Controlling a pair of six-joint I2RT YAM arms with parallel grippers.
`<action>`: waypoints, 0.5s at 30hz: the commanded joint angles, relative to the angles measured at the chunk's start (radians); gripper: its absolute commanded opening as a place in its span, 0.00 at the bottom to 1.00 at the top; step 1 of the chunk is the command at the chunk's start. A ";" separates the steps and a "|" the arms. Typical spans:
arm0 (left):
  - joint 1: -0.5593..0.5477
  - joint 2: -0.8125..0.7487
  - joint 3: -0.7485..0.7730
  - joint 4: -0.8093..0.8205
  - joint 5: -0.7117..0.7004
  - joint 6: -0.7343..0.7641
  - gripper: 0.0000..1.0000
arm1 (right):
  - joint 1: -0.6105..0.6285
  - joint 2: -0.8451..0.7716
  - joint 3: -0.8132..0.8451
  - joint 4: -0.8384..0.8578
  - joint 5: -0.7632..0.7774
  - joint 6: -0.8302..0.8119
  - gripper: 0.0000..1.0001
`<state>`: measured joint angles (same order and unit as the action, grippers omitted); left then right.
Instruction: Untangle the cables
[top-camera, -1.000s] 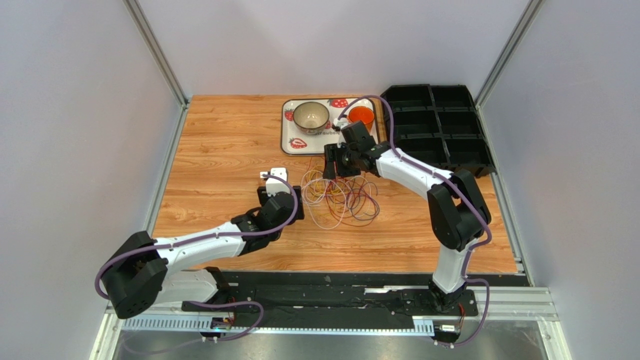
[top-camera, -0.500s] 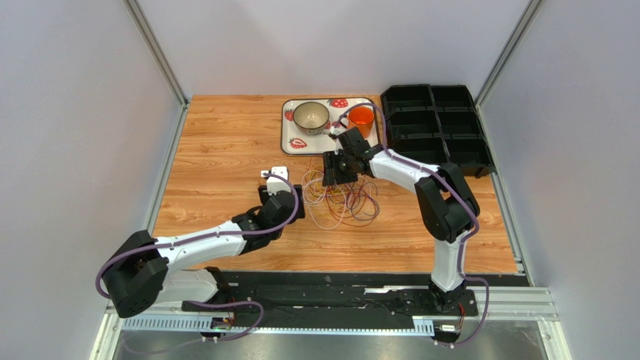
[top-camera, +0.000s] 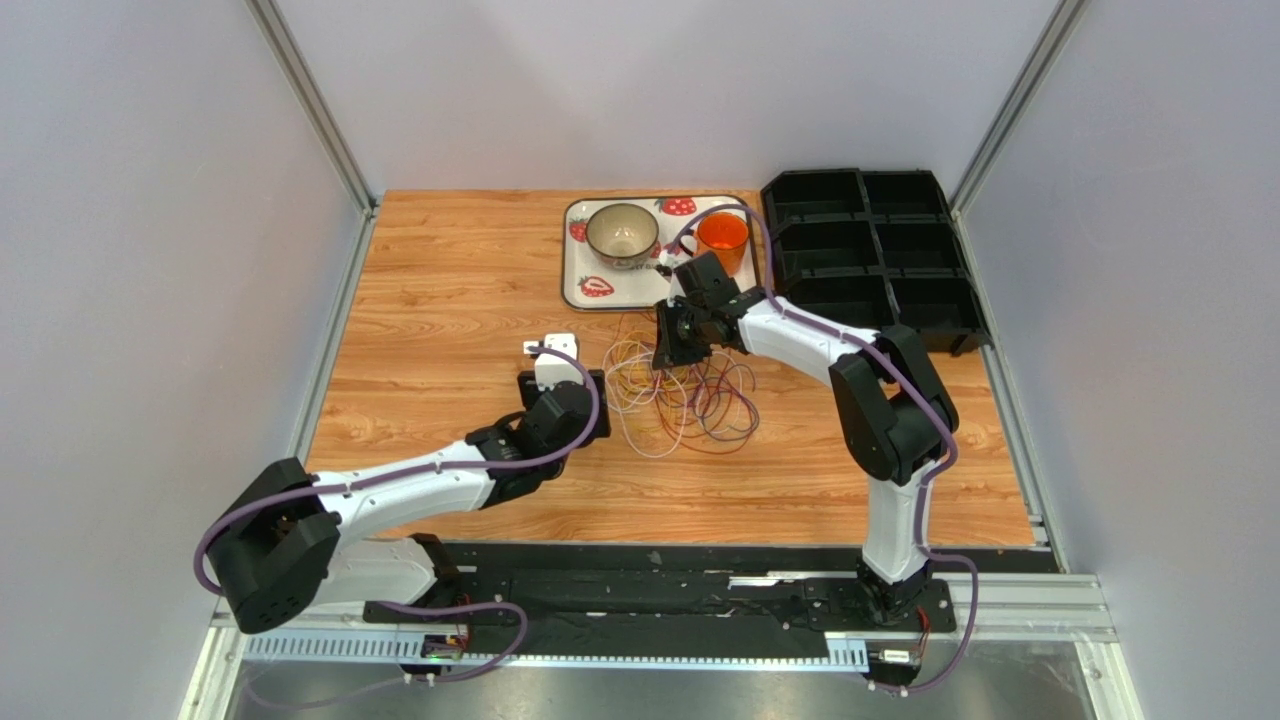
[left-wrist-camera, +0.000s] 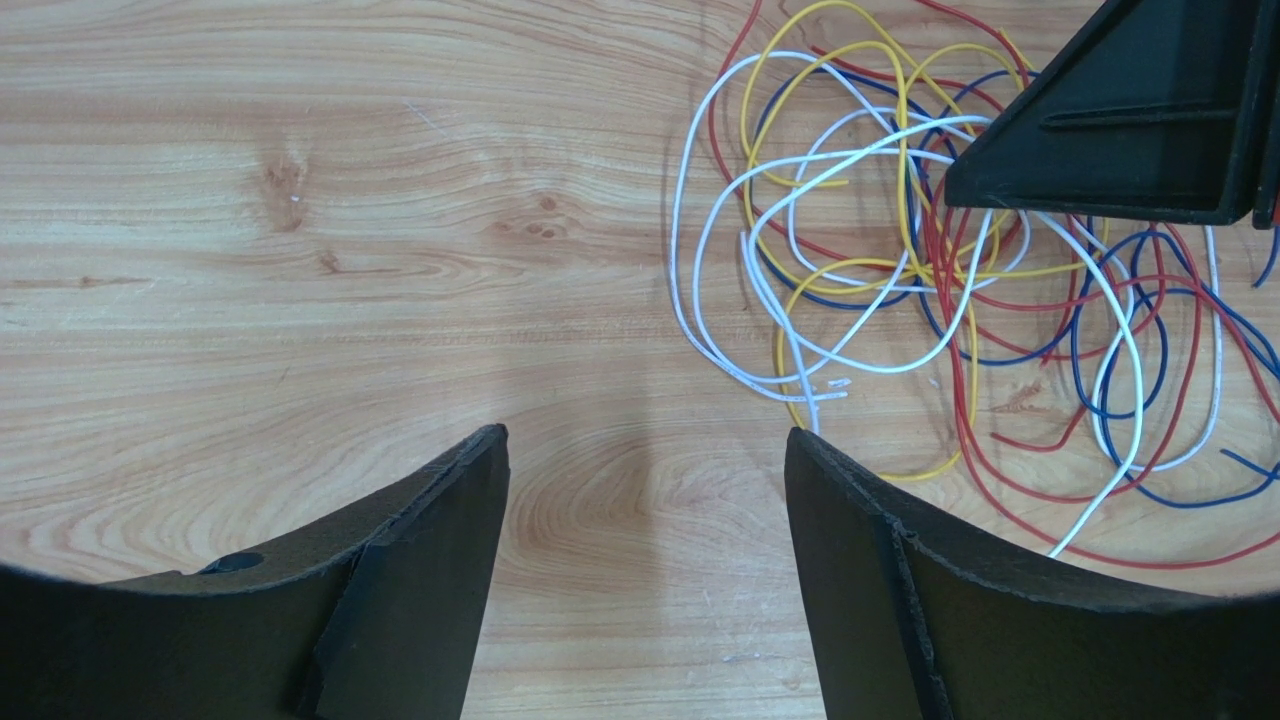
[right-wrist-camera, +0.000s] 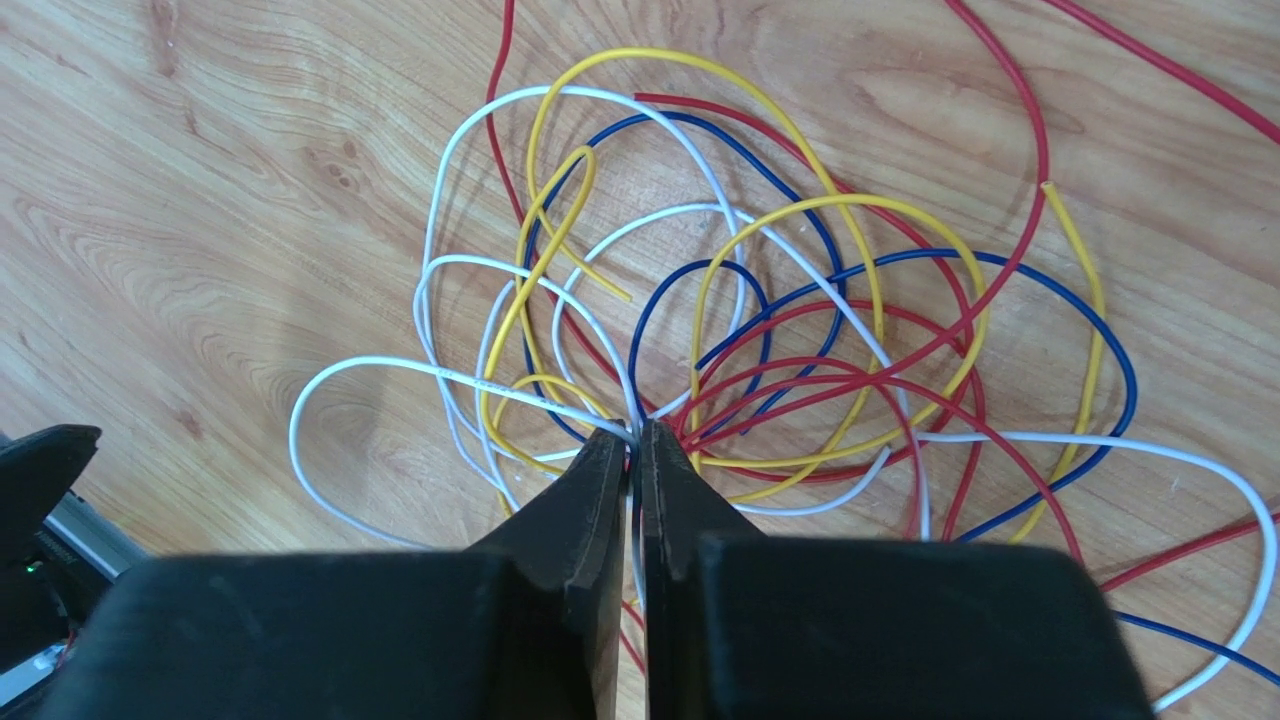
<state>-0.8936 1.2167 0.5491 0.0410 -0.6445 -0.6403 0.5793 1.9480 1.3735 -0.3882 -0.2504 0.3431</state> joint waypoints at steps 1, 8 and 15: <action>0.005 0.006 0.045 0.007 -0.004 0.011 0.76 | 0.004 0.002 0.025 0.031 -0.030 0.008 0.04; 0.004 0.024 0.060 0.000 -0.004 0.014 0.76 | 0.004 -0.064 0.062 -0.026 -0.035 0.034 0.00; 0.005 0.021 0.058 -0.001 -0.006 0.013 0.75 | 0.036 -0.236 0.223 -0.208 0.072 -0.003 0.00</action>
<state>-0.8936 1.2400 0.5716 0.0322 -0.6445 -0.6384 0.5903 1.8874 1.4742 -0.5152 -0.2291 0.3607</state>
